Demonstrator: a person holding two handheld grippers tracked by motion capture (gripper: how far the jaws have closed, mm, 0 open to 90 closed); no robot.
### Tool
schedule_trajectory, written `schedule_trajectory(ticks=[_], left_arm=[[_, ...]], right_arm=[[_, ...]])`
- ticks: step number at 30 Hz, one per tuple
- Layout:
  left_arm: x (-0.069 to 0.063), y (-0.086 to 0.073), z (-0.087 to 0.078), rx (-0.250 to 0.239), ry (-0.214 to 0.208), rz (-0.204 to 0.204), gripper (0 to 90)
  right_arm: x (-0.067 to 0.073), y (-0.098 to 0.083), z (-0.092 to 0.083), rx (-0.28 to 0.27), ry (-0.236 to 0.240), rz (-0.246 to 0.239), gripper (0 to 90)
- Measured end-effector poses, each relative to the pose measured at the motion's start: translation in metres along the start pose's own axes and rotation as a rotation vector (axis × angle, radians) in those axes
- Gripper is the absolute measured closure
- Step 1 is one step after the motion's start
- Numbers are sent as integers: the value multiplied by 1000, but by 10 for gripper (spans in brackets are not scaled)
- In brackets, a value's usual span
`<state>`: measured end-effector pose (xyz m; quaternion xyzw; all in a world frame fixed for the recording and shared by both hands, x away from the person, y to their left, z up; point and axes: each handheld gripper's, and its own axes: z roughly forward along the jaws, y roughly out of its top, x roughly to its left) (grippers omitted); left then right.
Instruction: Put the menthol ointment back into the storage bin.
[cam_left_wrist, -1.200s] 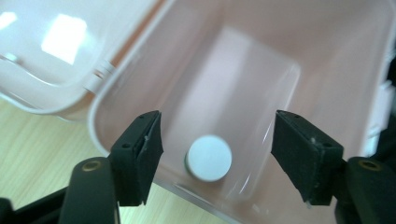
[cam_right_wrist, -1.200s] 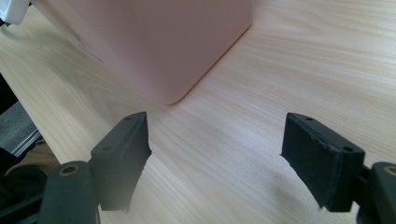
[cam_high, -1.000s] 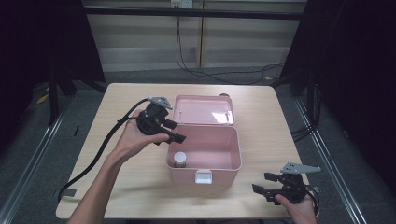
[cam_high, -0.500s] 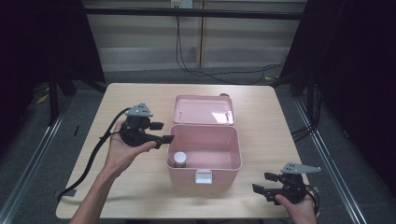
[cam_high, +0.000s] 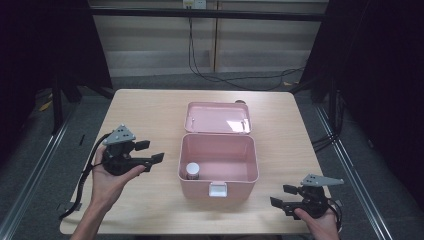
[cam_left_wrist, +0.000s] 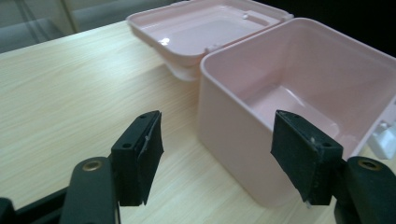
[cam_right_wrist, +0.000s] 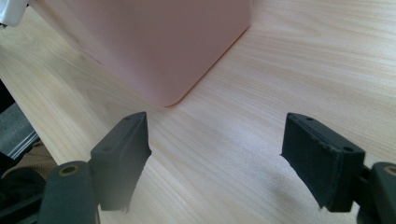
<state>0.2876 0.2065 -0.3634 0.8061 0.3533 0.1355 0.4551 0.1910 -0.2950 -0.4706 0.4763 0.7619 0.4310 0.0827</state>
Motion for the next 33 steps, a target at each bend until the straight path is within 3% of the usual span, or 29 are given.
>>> schedule_trajectory(ticks=[2,5,7,9,14,20,26,30,31,33], left_arm=[[0,-6,-4,-15,13,-20,342],[-1,-12,-8,-4,51,-21,352],[-4,-18,-11,2,54,-27,352],[-7,-25,-13,-11,90,-27,372],[-14,-45,-15,32,76,-27,352],[-10,-78,-17,29,66,-136,322],[-12,-100,-23,29,99,-134,313],[-13,-114,-24,46,87,-159,292],[-13,-117,-24,74,52,-176,272],[-14,-121,-23,83,57,-151,296]], right_arm=[[-1,0,1,2,-2,0,230],[0,0,0,4,0,-3,230],[0,0,0,3,1,-1,230],[0,0,0,2,2,-3,230],[1,1,0,6,2,1,230],[0,1,1,6,-2,-4,230],[1,1,1,5,-1,-5,230],[1,1,1,5,-2,-7,230],[1,1,1,5,-3,-10,230],[1,1,1,7,-2,-13,230]])
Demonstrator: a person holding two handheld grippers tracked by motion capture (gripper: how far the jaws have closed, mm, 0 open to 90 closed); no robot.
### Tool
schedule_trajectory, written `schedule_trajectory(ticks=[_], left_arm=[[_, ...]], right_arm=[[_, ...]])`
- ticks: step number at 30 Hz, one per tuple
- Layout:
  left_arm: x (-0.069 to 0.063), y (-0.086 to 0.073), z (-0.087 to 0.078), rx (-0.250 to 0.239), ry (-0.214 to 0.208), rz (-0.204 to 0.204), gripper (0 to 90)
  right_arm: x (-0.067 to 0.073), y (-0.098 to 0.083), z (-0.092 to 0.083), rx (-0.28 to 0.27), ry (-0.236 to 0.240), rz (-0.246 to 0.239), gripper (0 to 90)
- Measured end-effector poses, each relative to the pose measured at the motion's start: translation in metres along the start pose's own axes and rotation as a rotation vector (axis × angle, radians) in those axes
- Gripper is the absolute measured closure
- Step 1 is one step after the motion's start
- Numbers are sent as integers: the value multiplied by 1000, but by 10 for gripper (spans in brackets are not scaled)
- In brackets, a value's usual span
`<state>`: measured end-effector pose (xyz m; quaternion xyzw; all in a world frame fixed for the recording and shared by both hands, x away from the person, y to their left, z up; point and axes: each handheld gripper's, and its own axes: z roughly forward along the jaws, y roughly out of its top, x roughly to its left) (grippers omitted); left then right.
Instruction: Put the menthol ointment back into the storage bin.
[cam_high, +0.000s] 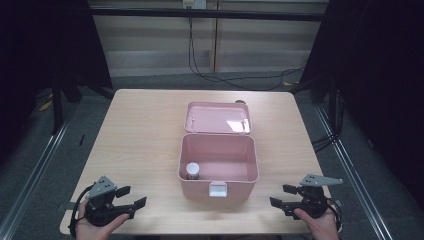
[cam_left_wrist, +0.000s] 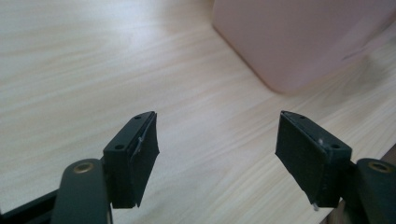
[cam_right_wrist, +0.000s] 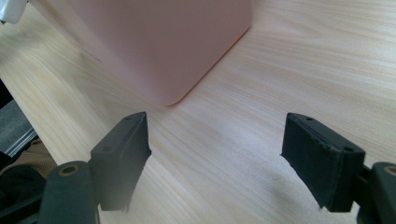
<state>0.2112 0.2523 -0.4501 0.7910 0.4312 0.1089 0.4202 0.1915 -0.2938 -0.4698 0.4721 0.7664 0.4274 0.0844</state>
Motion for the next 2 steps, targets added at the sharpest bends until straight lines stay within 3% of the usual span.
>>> schedule_trajectory(ticks=[2], left_arm=[[3,-2,5,27,-9,-16,284]], right_arm=[[0,0,1,-2,1,1,230]])
